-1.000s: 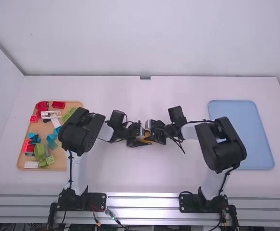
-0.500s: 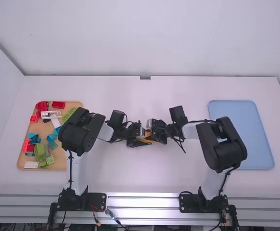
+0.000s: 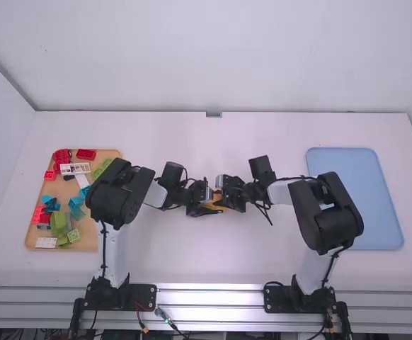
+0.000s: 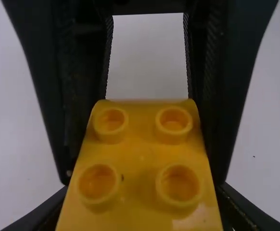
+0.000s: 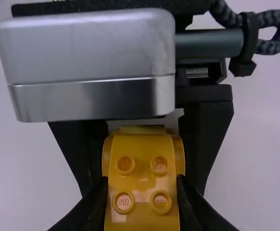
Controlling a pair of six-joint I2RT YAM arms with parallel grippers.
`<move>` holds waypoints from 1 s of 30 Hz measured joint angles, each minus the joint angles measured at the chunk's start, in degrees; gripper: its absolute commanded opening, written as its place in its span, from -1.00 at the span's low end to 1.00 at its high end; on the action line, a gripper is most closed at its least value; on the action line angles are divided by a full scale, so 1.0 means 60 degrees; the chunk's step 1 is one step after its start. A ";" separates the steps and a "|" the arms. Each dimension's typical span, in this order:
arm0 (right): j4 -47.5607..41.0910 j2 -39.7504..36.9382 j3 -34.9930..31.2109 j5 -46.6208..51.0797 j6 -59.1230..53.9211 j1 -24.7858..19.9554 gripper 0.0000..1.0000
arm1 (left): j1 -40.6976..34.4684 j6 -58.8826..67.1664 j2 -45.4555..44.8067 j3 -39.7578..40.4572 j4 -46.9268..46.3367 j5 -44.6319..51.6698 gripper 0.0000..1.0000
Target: Assemble lego blocks to make yellow taxi
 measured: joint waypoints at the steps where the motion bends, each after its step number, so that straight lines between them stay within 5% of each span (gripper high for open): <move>1: 0.0007 0.0000 0.0000 0.0000 0.0007 0.0000 -0.77 | 0.0000 0.0000 -0.0004 0.0000 0.0004 0.0004 0.16; 30: -0.0189 -0.0109 0.0182 0.1053 0.0328 0.0492 -0.91 | 0.0047 0.0069 -0.0004 0.0000 -0.0033 0.0076 0.11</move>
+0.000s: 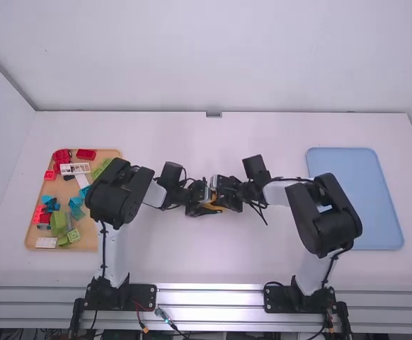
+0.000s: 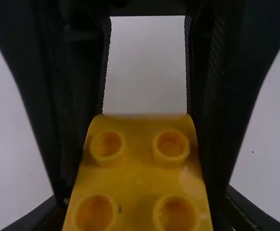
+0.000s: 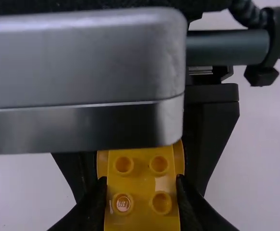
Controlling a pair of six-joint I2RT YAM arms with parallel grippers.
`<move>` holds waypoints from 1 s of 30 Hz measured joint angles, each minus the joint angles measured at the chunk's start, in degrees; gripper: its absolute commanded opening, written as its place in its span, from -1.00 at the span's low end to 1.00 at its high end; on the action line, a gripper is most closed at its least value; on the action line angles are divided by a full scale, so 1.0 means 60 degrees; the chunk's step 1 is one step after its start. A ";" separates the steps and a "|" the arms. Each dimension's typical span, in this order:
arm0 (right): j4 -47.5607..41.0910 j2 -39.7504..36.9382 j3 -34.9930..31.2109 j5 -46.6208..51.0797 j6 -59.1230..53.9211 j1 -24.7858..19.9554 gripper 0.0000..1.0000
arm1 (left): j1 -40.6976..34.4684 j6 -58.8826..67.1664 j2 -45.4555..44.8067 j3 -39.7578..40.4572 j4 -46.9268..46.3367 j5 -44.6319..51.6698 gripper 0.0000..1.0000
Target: Assemble lego blocks to make yellow taxi
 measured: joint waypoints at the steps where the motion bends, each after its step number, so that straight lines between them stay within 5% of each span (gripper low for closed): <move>1: 0.0011 -0.0004 0.0000 0.0004 0.0004 0.0004 -0.91 | 0.0000 -0.0004 0.0004 0.0000 0.0000 -0.0004 0.07; 14: 0.0375 0.0066 -0.0033 -0.0131 0.0076 -0.0004 -0.63 | 0.0047 -0.0011 0.0000 0.0000 0.0007 -0.0011 -0.14; 30: 0.0379 0.0087 -0.0022 -0.0182 0.0080 -0.0004 -0.38 | 0.0055 -0.0004 0.0000 0.0000 0.0007 -0.0011 -0.11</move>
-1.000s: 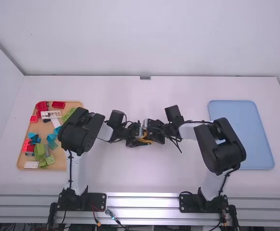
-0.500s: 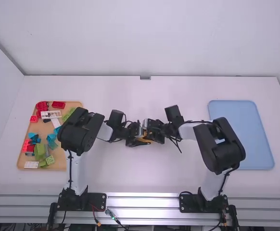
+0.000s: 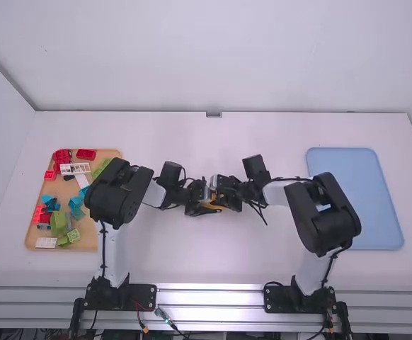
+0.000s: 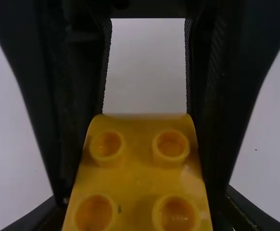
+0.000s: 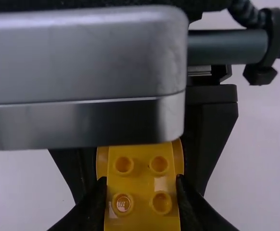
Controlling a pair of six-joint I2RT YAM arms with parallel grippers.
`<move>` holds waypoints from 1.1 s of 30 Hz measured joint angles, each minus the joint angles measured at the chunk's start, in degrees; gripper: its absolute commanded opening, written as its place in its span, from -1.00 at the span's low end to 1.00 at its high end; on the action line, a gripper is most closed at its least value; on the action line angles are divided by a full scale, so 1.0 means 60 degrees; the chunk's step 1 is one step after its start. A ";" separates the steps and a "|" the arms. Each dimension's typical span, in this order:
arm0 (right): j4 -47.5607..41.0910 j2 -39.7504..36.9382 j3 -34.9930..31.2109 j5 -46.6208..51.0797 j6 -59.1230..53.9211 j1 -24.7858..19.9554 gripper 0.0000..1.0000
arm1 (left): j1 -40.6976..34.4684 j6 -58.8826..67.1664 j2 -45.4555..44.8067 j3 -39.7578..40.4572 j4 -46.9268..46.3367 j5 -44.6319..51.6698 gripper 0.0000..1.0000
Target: Assemble lego blocks to make yellow taxi
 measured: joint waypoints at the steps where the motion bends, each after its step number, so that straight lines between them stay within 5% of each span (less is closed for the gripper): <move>1: 0.0004 0.0004 0.0000 -0.0015 -0.0007 -0.0004 -0.37 | -0.0004 -0.0004 0.0000 0.0000 0.0000 0.0000 -0.12; 33: -0.0091 0.0346 0.0255 -0.0208 0.0204 -0.0091 -0.12 | -0.0040 -0.0058 0.0000 0.0000 0.0033 -0.0073 -0.06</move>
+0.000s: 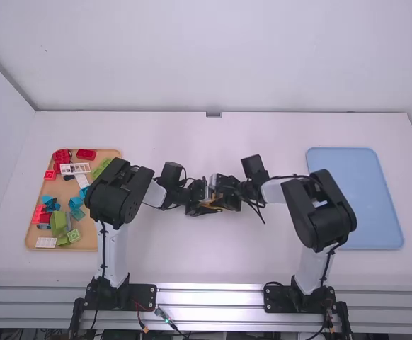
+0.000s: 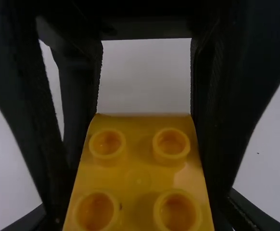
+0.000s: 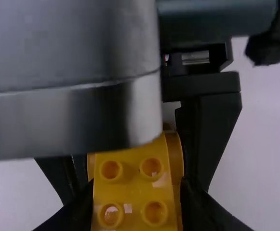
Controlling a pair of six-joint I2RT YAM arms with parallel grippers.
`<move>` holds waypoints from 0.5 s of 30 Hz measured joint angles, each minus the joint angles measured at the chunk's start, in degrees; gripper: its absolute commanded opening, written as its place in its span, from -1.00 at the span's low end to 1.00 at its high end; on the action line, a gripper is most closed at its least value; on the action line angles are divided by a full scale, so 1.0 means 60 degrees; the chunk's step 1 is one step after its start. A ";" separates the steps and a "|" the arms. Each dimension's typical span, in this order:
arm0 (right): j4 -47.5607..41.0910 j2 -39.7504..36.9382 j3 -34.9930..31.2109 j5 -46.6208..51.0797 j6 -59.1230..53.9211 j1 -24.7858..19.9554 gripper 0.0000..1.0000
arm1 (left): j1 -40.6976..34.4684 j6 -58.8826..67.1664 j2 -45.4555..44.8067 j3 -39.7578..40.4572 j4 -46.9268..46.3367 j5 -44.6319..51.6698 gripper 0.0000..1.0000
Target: Assemble lego blocks to make yellow taxi
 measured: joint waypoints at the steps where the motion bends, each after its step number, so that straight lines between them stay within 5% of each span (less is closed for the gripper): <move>1: 0.0004 -0.0004 0.0011 -0.0164 -0.0044 -0.0073 -0.11 | 0.0000 -0.0004 0.0004 0.0004 0.0000 0.0000 -0.04; 6: -0.0025 -0.0004 0.0011 -0.0845 -0.0106 -0.0444 0.00 | 0.0000 -0.0004 0.0004 0.0000 0.0007 -0.0004 0.14; 7: -0.0029 -0.0004 0.0011 -0.1013 -0.0117 -0.0543 0.07 | 0.0000 0.0000 0.0004 0.0000 0.0004 -0.0004 0.28; 9: -0.0117 -0.0025 0.0022 -0.1443 -0.0259 -0.0838 0.46 | 0.0000 0.0033 0.0000 0.0004 -0.0004 0.0022 0.98; 10: -0.0157 -0.0044 0.0029 -0.1526 -0.0353 -0.0896 0.52 | 0.0000 0.0036 0.0004 0.0000 0.0004 0.0036 0.98; 11: -0.0357 -0.0069 0.0051 -0.1759 -0.0503 -0.1067 0.96 | 0.0000 -0.0011 0.0000 0.0004 -0.0004 0.0036 0.98; 15: -0.0433 -0.0087 0.0036 -0.2215 -0.0929 -0.1443 0.98 | 0.0000 -0.0197 0.0000 0.0000 0.0029 -0.0018 0.98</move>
